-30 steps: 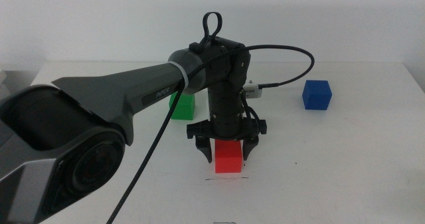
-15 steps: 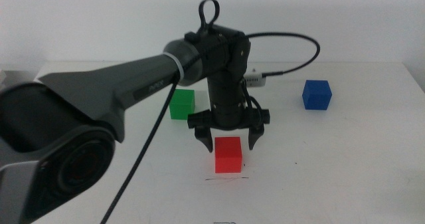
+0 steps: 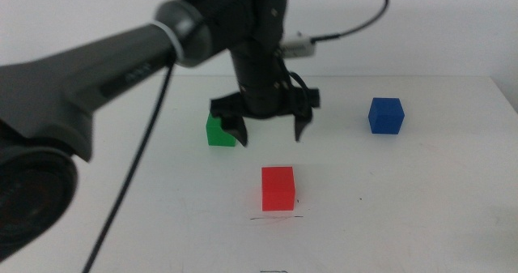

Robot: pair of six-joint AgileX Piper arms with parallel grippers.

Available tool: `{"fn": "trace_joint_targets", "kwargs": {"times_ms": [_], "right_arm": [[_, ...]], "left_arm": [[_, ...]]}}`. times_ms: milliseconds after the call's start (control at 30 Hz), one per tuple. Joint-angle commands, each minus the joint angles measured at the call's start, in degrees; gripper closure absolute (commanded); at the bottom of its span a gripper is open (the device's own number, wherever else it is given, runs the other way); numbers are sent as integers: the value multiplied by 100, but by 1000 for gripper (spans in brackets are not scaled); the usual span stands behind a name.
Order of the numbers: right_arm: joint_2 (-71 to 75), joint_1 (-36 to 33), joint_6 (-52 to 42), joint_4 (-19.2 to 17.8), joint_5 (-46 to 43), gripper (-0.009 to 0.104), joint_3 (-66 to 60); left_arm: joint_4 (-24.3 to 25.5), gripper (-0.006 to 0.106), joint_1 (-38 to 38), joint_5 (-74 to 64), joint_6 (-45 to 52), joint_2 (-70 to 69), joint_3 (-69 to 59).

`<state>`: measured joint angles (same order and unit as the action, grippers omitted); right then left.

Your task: Stack red cubes first, then green, then blue cubes in a specific spot.

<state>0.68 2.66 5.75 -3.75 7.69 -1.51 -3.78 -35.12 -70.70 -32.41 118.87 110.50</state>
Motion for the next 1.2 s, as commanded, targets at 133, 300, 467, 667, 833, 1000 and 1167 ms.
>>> {"fn": "trace_joint_targets", "kwargs": {"times_ms": [133,300,467,667,833,1000,1167], "right_arm": [[87,42,-75,-47,-427,5,55],[87,42,-75,-47,-427,5,55],[87,42,-75,-47,-427,5,55],[87,42,-75,-47,-427,5,55],[87,42,-75,-47,-427,5,55],[87,42,-75,-47,-427,5,55],[87,42,-75,-47,-427,5,55]], "left_arm": [[41,7,519,-460,399,-469,190],[-47,7,1065,-454,733,-356,369],[-289,7,1408,-454,1167,17,940],[-288,7,1547,-454,1367,620,1571],[-305,7,1567,-437,1448,1008,1799],[-289,7,1567,-197,1503,1245,1799],[-285,7,1567,-96,1595,1434,1799]]}}
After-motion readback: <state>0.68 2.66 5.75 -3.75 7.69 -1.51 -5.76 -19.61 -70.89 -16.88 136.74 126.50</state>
